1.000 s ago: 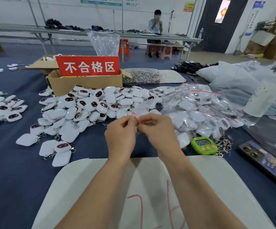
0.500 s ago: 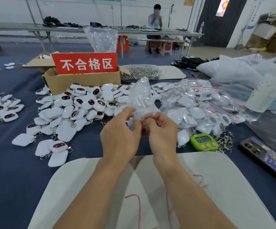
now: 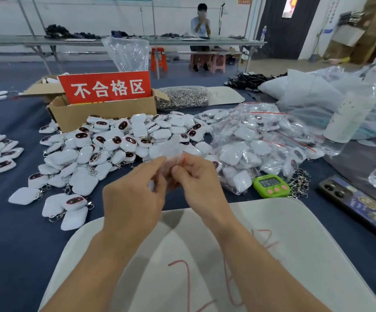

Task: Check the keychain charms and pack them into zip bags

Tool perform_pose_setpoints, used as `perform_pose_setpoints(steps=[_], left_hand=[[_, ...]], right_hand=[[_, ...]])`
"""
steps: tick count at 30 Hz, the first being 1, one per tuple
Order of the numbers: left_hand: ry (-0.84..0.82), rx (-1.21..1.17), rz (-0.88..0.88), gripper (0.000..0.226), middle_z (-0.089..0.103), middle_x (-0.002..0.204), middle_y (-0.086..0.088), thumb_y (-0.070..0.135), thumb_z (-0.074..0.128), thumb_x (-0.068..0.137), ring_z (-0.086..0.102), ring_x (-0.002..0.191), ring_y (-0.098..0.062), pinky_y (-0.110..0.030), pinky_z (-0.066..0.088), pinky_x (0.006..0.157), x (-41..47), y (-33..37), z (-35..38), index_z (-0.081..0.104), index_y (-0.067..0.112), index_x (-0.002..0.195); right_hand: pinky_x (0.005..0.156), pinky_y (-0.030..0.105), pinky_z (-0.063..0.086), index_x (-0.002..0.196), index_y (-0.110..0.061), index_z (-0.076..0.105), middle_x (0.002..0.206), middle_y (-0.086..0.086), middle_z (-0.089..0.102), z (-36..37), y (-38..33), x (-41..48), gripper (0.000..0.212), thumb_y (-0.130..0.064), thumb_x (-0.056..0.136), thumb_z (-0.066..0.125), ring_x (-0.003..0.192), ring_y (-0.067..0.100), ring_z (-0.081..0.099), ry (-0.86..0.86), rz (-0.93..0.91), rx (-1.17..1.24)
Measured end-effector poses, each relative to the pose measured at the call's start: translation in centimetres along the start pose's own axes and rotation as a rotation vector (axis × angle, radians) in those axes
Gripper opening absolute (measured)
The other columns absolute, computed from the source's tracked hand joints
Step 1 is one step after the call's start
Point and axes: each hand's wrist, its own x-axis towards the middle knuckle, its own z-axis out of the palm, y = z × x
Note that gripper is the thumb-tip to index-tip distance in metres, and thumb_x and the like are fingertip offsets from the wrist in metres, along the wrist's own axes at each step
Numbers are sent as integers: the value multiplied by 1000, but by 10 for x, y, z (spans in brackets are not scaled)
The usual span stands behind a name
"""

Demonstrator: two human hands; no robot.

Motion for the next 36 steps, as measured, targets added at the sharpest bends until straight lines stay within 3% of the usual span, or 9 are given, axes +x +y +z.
perform_pose_setpoints(steps=[7,10,13,15,18,23,28,31,36], left_hand=[[335,178,-116,24,71,67,2,10,66,83,64,62,-23,-28,32,54,10,-15,-14,81,27,88],[336,48,114,28,72,72,4,1,61,76,62,69,-19,-28,42,59,5,-2,-13,78,22,82],[59,-49,168,51,75,108,0,7,59,66,63,104,-22,-30,49,94,4,4,-11,76,15,112],[-237,-59,133,83,55,147,-2,11,57,59,43,142,-23,-32,30,120,6,4,-12,59,17,142],[-508,-84,154,109,26,168,5,15,64,57,12,158,-12,-38,17,128,3,5,-6,30,29,160],[-467,-50,174,116,24,168,9,24,70,62,11,158,-9,-32,10,128,0,2,6,15,30,163],[-258,7,181,91,47,151,4,29,72,83,40,145,-18,-34,18,126,-2,2,10,26,22,161],[-105,43,221,74,55,135,0,21,56,86,48,132,-24,-37,21,125,1,5,6,37,16,157],[-69,179,225,89,62,118,-6,-9,56,63,51,120,-29,-43,26,123,4,5,2,50,14,149]], right_hand=[[72,35,57,81,-29,66,78,4,73,5,10,-1,33,-6,98,50,69,20,68,210,37,-383],[61,12,44,75,-18,66,67,-10,68,0,13,5,27,-7,96,53,64,1,61,314,105,-457],[55,10,40,67,-22,63,58,-19,65,-4,12,9,33,-3,93,54,55,-3,56,312,159,-410],[56,20,46,70,-19,63,61,-6,67,-5,13,9,33,-1,94,51,55,3,56,253,159,-405],[57,20,39,64,-24,55,56,-14,56,-3,9,5,40,-1,97,48,55,1,45,186,119,-413],[66,30,44,85,-2,67,75,9,62,-2,2,6,27,-4,101,45,71,17,55,102,227,-93],[42,18,38,60,-30,69,53,-3,61,-5,-5,0,49,-14,102,50,41,7,51,-79,262,-30],[53,28,52,66,-24,73,61,8,69,-5,-5,0,33,-6,91,59,53,17,63,99,177,-31],[59,28,45,74,-25,63,56,-11,62,-7,3,0,14,-25,85,71,54,8,56,459,130,-439]])
